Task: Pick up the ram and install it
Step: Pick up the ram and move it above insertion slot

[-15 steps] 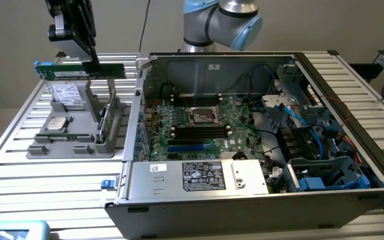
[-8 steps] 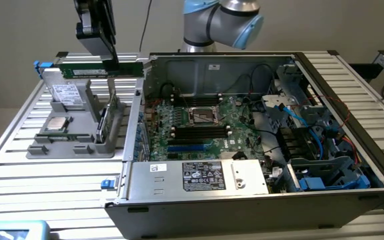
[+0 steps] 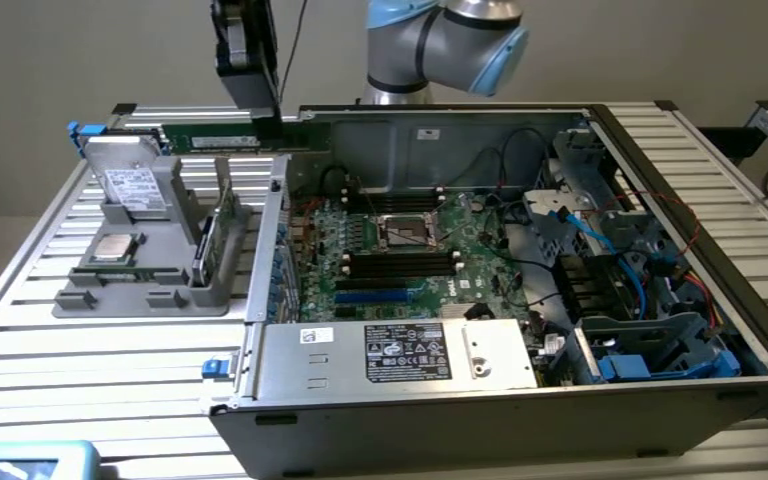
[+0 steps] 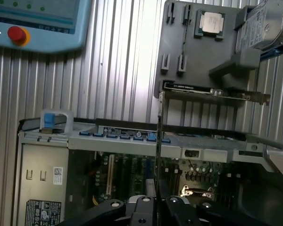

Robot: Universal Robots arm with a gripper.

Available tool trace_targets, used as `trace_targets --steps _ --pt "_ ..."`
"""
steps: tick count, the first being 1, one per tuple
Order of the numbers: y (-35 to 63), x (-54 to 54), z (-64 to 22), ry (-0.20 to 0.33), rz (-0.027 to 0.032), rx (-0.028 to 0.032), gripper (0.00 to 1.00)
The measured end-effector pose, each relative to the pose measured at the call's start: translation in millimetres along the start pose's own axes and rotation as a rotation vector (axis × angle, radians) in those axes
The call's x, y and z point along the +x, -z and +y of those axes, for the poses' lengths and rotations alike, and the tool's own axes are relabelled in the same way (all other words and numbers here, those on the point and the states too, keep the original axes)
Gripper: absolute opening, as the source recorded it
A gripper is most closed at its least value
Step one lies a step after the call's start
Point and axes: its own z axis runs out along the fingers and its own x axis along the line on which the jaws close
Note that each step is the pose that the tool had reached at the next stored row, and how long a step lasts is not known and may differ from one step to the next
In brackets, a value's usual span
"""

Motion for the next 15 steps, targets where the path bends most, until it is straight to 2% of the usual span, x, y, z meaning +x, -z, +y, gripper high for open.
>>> trace_targets --steps 5,15 --pt "-0.7 1.7 -22.4 0.000 -0.0063 0.0005 0.14" --pt "-6.0 5.2 -67.8 0.000 -0.0069 0.0005 0.14"
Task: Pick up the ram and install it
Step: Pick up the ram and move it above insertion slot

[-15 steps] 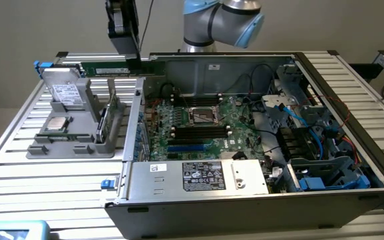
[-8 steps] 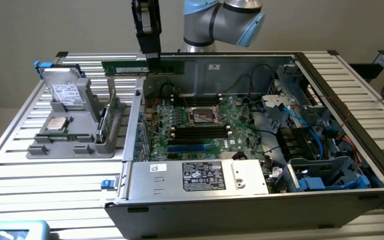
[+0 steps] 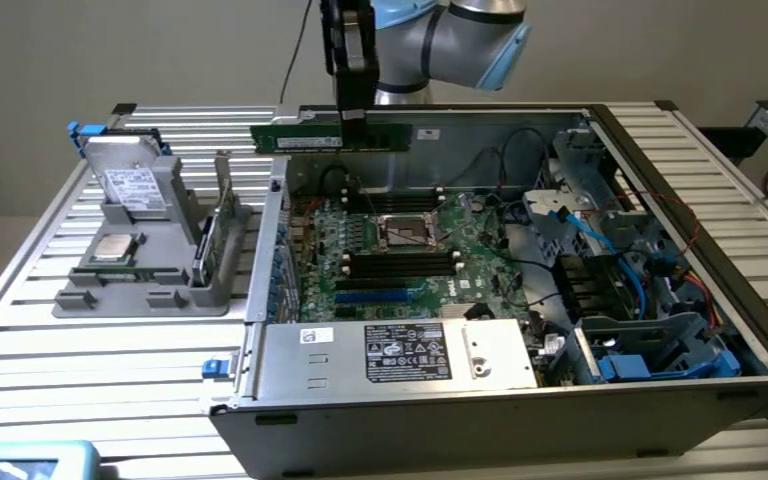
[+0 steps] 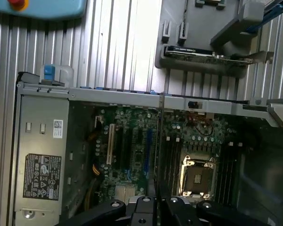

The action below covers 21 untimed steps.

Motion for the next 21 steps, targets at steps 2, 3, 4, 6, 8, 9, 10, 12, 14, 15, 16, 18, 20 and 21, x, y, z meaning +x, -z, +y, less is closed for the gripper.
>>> trace_targets --steps 2,3,4,6,8,9,10,12,14,15,16,18,20,21 --pt "-2.4 0.7 -8.9 0.000 0.0000 0.0011 0.14" --pt "-3.6 1.1 -13.3 0.000 0.0001 0.0017 0.14" --pt "-4.8 1.4 -17.8 0.000 0.0001 0.0022 0.14" --pt "-7.8 2.2 -26.9 0.000 0.0002 0.0025 0.14" --pt "-10.8 2.9 -35.0 0.000 0.0002 0.0030 0.14" --pt "-12.2 3.1 -38.1 0.000 0.0003 0.0034 0.14" --pt "-13.7 3.3 -40.9 0.000 0.0001 0.0038 0.14" --pt "-15.6 3.5 -45.8 -0.001 0.0004 0.0044 0.14" --pt "-16.4 3.2 -49.2 -0.003 0.0004 0.0046 0.14" --pt "-16.9 3.0 -50.8 -0.004 0.0004 0.0047 0.14" --pt "-17.4 2.8 -52.5 -0.005 0.0004 0.0047 0.14" --pt "-18.5 2.2 -55.6 -0.008 0.0005 0.0048 0.14" --pt "-19.7 1.2 -58.4 -0.012 0.0007 0.0048 0.14" --pt "-20.4 0.3 -59.5 -0.013 0.0007 0.0048 0.14"
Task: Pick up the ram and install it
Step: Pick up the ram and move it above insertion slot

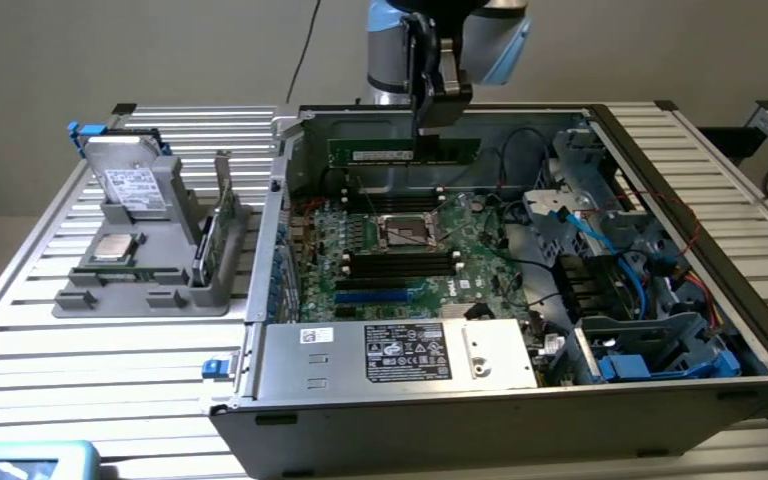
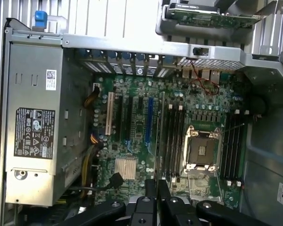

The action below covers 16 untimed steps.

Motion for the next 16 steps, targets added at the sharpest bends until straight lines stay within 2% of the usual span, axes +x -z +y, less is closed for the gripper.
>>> trace_targets --steps 2,4,10,16 --pt "-1.6 -1.9 -2.2 -0.002 0.0008 0.0002 0.14" --pt "-2.9 -3.5 -4.1 -0.005 0.0043 0.0010 0.14" --pt "-6.1 -8.6 -8.2 -0.011 0.0239 0.0062 0.14" --pt "-6.9 -18.3 -8.9 -0.012 0.0298 0.0062 0.14"
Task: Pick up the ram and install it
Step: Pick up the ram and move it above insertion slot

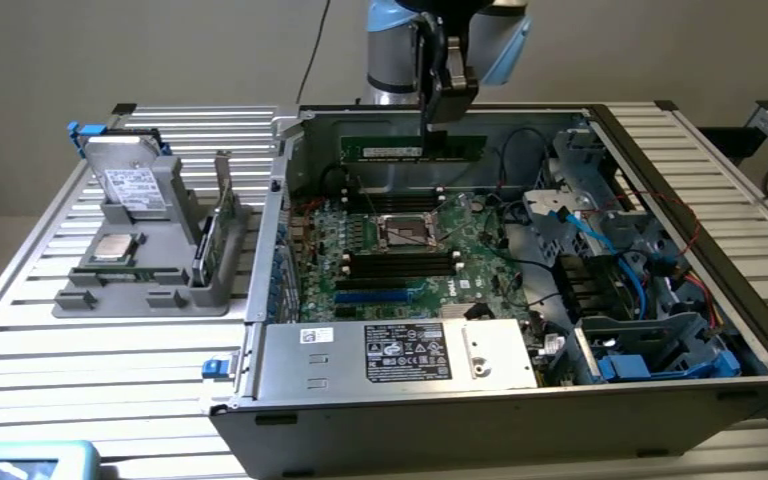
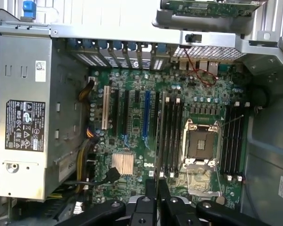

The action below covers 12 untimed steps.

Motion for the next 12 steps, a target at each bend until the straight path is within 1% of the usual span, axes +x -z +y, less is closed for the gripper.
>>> trace_targets --steps 2,8,12 --pt "-0.8 -3.5 -0.1 0.000 0.0008 0.0000 0.14" --pt "-3.8 -17.4 -0.7 0.000 0.0073 -0.0003 0.14" --pt "-7.5 -27.1 -1.1 0.000 0.0085 -0.0004 0.14"
